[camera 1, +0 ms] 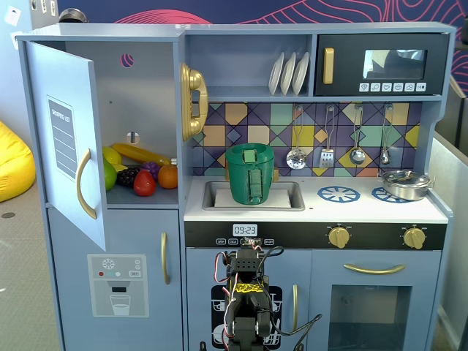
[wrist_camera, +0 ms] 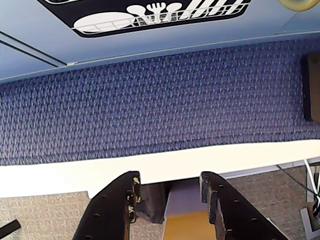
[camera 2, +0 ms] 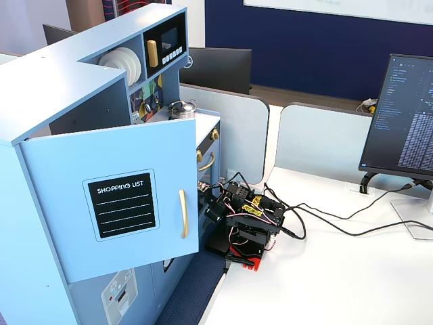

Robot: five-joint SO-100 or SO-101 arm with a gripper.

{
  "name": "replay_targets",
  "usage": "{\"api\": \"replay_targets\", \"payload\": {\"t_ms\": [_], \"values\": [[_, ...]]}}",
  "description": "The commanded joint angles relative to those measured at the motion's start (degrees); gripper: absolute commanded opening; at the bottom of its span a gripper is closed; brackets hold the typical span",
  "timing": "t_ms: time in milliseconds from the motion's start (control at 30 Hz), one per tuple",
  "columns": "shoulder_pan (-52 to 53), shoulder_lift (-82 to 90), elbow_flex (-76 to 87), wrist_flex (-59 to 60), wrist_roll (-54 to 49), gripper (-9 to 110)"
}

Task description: Close the left cabinet door

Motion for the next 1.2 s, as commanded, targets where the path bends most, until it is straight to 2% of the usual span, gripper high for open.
{"api": "replay_targets", "payload": {"t_ms": [0, 333, 433, 533, 667, 767, 900, 967, 1067, 1167], "values": [[1.1, -0.3, 1.1, 9.5, 1.5, 0], [0.7, -0.3, 1.1, 9.5, 1.6, 0], [-3.4, -0.4, 1.1, 9.5, 1.9, 0], [-15.3, -0.5, -0.3, 4.8, 5.0, 0], [-41.4, 2.4, -5.5, -3.6, 11.2, 0], [-57.9, 1.1, -11.6, -10.5, 8.4, 0], [-79.4, -1.5, -19.5, -20.5, -1.1, 0], [-89.6, -4.3, -21.0, -29.3, -6.2, 0], [-98.8, -12.9, -24.7, -42.6, -9.2, 0], [-103.7, -24.8, -30.8, -55.5, -11.0, 0]]}}
